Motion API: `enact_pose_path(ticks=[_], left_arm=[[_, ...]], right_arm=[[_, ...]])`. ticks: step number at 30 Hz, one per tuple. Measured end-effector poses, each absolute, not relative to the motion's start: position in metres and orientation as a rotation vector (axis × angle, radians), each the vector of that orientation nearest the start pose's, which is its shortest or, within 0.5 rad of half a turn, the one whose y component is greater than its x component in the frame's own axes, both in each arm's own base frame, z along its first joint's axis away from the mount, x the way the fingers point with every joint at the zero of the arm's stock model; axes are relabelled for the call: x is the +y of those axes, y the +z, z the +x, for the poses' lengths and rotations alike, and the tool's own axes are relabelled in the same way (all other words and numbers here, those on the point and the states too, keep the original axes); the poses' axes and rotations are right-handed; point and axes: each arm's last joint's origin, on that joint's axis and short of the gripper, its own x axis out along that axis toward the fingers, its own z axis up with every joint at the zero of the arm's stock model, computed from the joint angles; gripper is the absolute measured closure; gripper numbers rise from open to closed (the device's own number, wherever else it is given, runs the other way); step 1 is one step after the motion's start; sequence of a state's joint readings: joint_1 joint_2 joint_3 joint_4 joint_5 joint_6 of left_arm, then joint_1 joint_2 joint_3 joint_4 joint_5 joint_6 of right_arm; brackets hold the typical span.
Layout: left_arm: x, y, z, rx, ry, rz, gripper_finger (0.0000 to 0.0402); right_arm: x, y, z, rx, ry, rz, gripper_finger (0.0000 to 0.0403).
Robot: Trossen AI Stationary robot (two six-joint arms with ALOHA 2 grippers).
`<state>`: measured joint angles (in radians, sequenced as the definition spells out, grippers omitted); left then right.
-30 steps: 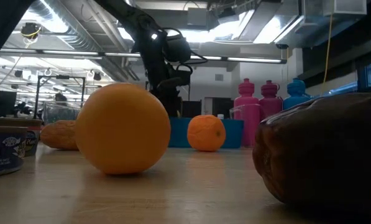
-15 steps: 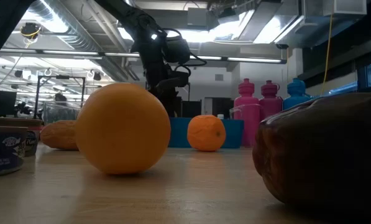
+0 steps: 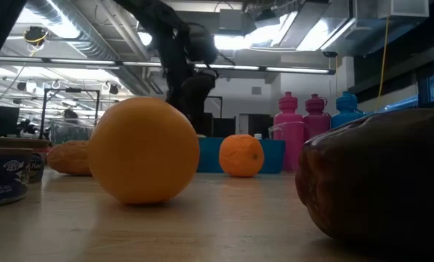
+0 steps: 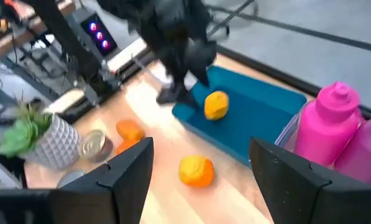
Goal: Pick & Place Food Item
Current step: Put the right orange into the blue bin
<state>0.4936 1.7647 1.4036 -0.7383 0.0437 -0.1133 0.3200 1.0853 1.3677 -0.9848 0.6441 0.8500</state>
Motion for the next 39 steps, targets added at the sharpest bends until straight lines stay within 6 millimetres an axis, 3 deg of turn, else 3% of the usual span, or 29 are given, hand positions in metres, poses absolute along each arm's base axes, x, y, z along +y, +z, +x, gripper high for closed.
enact_pose_path(ticks=[6, 10, 16, 22, 27, 34, 39], left_arm=[[0.162, 0.298, 0.298, 0.876, 0.522, -0.421, 0.0071], [0.147, 0.336, 0.276, 0.743, 0.543, -0.432, 0.0071], [0.112, 0.383, 0.246, 0.572, 0.493, -0.357, 0.0071], [0.074, 0.419, 0.214, 0.428, 0.511, -0.180, 0.0071], [0.054, 0.416, 0.201, 0.369, 0.445, -0.168, 0.0070], [0.033, 0.384, 0.182, 0.125, 0.285, -0.227, 0.0070], [0.026, 0.358, 0.169, 0.097, 0.248, -0.293, 0.0070]], right_arm=[[0.048, 0.388, 0.201, 0.503, -0.566, 0.442, 0.0140], [0.054, 0.373, 0.228, 0.571, -0.564, 0.338, 0.0140], [0.062, 0.336, 0.281, 0.693, -0.500, 0.171, 0.0140], [0.059, 0.310, 0.317, 0.716, -0.475, 0.211, 0.0140], [0.048, 0.293, 0.335, 0.765, -0.439, 0.275, 0.0140], [0.036, 0.254, 0.357, 0.887, -0.457, 0.356, 0.0110], [0.035, 0.231, 0.368, 0.931, -0.500, 0.344, 0.0085]])
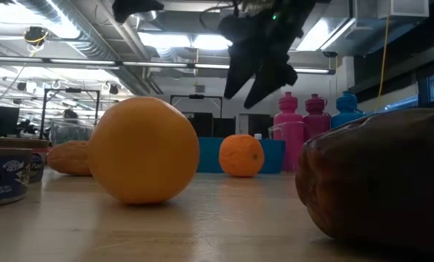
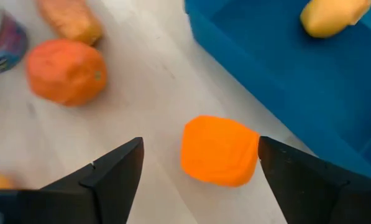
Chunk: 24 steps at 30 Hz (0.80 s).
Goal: Pick & Place Food Item
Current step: Put the right orange into the blue bin
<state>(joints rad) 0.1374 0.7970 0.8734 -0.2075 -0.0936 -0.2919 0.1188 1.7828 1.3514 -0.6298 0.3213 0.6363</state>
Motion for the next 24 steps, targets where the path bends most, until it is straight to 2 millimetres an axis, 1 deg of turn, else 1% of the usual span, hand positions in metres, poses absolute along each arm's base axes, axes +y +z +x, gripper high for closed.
enact_pose_path(ticks=[3, 9, 12, 18, 21, 24], left_arm=[[0.026, 0.354, 0.167, 0.099, 0.248, -0.318, 0.0070], [0.024, 0.354, 0.167, 0.108, 0.182, -0.333, 0.0070], [0.023, 0.353, 0.167, 0.121, 0.168, -0.336, 0.0070], [0.023, 0.351, 0.168, 0.139, 0.169, -0.331, 0.0070], [0.023, 0.350, 0.168, 0.147, 0.171, -0.331, 0.0070], [0.023, 0.350, 0.168, 0.150, 0.172, -0.341, 0.0070]], right_arm=[[0.034, 0.221, 0.372, 0.931, -0.546, 0.357, 0.0078], [0.027, 0.203, 0.378, 0.991, -0.557, 0.365, 0.0079], [0.022, 0.199, 0.380, 1.002, -0.563, 0.378, 0.0079], [0.012, 0.193, 0.381, 1.018, -0.599, 0.316, 0.0078], [0.011, 0.188, 0.383, 1.018, -0.602, 0.311, 0.0078], [0.012, 0.178, 0.386, 1.050, -0.591, 0.314, 0.0078]])
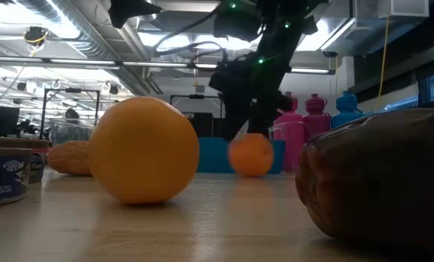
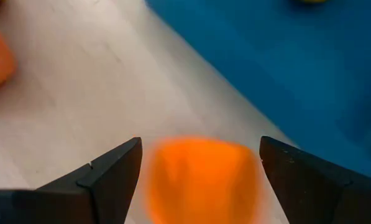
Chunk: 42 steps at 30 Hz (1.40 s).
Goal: Pick & Place Food Item
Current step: Put the right orange into the blue bin
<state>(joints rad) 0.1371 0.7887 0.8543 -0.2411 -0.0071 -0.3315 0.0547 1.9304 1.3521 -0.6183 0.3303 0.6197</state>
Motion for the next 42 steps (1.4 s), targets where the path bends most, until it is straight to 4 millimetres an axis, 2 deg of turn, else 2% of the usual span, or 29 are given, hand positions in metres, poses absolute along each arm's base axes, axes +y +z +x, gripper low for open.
enact_pose_path(ticks=[6, 11, 14, 20, 24, 27, 31, 36, 42], left_arm=[[0.023, 0.349, 0.168, 0.151, 0.174, -0.366, 0.0070], [0.024, 0.350, 0.169, 0.149, 0.179, -0.367, 0.0070], [0.024, 0.350, 0.168, 0.144, 0.200, -0.363, 0.0070], [0.025, 0.350, 0.168, 0.143, 0.204, -0.363, 0.0070], [0.025, 0.349, 0.168, 0.147, 0.203, -0.363, 0.0070], [0.025, 0.349, 0.168, 0.148, 0.203, -0.362, 0.0070], [0.024, 0.347, 0.168, 0.168, 0.206, -0.363, 0.0070], [0.024, 0.345, 0.168, 0.189, 0.209, -0.363, 0.0070], [0.024, 0.344, 0.167, 0.200, 0.211, -0.362, 0.0070]], right_arm=[[0.016, 0.150, 0.390, 1.166, -0.522, 0.359, 0.0078], [0.016, 0.143, 0.390, 1.183, -0.547, 0.409, 0.0078], [0.017, 0.151, 0.392, 1.146, -0.561, 0.390, 0.0078], [0.020, 0.188, 0.393, 1.072, -0.603, 0.377, 0.0078], [0.026, 0.217, 0.385, 1.078, -0.590, 0.394, 0.0078], [0.032, 0.232, 0.373, 1.128, -0.599, 0.494, 0.0078], [0.042, 0.241, 0.354, 1.203, -0.703, 0.645, 0.0084], [0.055, 0.243, 0.352, 1.163, -0.748, 0.756, 0.0095], [0.057, 0.237, 0.356, 1.156, -0.741, 0.661, 0.0101]])
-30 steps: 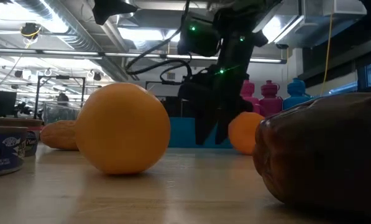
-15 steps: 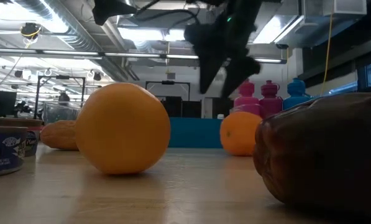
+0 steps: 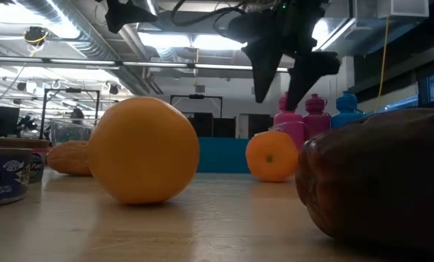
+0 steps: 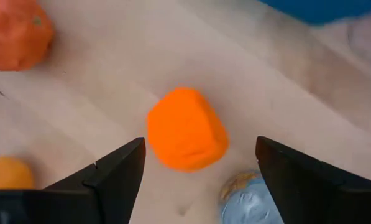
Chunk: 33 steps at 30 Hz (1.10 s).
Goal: Pick & Place Food Item
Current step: Put the right orange into the blue bin
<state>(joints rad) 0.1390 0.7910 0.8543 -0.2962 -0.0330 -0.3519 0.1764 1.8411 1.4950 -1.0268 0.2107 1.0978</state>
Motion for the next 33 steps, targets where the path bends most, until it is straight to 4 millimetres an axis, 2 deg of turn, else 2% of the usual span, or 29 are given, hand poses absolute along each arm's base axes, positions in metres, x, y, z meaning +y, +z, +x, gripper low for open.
enact_pose_path(ticks=[3, 7, 13, 24, 33], left_arm=[[0.024, 0.344, 0.167, 0.200, 0.210, -0.361, 0.0070], [0.024, 0.344, 0.167, 0.202, 0.202, -0.359, 0.0070], [0.023, 0.344, 0.167, 0.211, 0.183, -0.377, 0.0071], [0.023, 0.342, 0.167, 0.223, 0.188, -0.397, 0.0071], [0.024, 0.342, 0.167, 0.221, 0.191, -0.396, 0.0071]], right_arm=[[0.052, 0.234, 0.357, 1.198, -0.681, 0.576, 0.0101], [0.044, 0.229, 0.364, 1.289, -0.475, 0.557, 0.0101], [0.050, 0.227, 0.367, 1.340, -0.247, 0.480, 0.0094], [0.054, 0.227, 0.366, 1.311, -0.211, 0.154, 0.0089], [0.054, 0.227, 0.366, 1.322, -0.137, 0.082, 0.0089]])
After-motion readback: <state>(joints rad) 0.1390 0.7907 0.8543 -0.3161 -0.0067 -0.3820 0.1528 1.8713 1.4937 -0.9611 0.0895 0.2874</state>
